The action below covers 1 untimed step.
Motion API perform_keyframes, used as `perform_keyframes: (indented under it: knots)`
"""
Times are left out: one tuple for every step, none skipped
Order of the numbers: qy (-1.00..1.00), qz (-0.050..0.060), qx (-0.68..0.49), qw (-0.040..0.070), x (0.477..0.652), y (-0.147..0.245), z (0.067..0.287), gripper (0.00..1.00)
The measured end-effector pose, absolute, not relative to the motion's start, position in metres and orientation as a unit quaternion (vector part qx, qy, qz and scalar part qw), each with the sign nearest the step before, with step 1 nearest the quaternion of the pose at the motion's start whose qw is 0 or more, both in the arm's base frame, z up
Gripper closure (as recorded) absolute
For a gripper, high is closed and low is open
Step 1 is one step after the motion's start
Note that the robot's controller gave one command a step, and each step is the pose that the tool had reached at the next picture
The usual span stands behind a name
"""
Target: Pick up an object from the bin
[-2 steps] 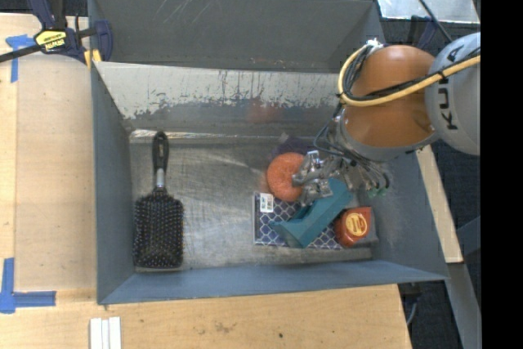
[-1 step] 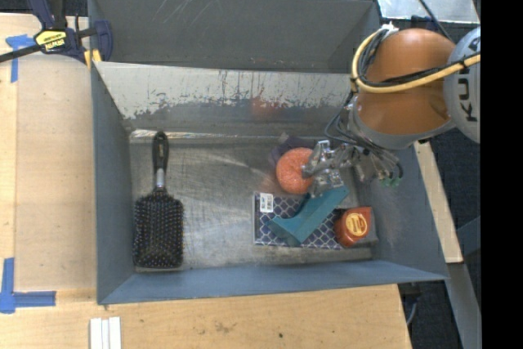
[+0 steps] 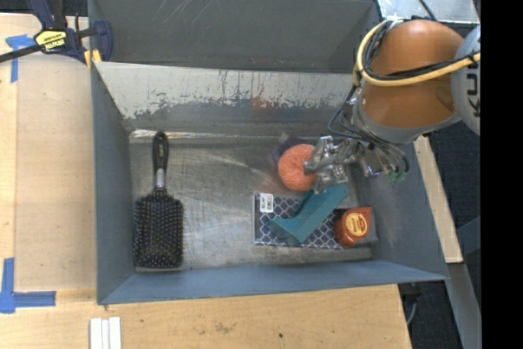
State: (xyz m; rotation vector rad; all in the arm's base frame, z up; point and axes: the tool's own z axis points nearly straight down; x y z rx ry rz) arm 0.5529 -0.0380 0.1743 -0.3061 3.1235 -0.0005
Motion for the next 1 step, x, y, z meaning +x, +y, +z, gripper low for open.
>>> perform_keyframes:
  knots:
    - [0.994,0.0,-0.111,0.001,0.5491,-0.0441,0.2161,1.0]
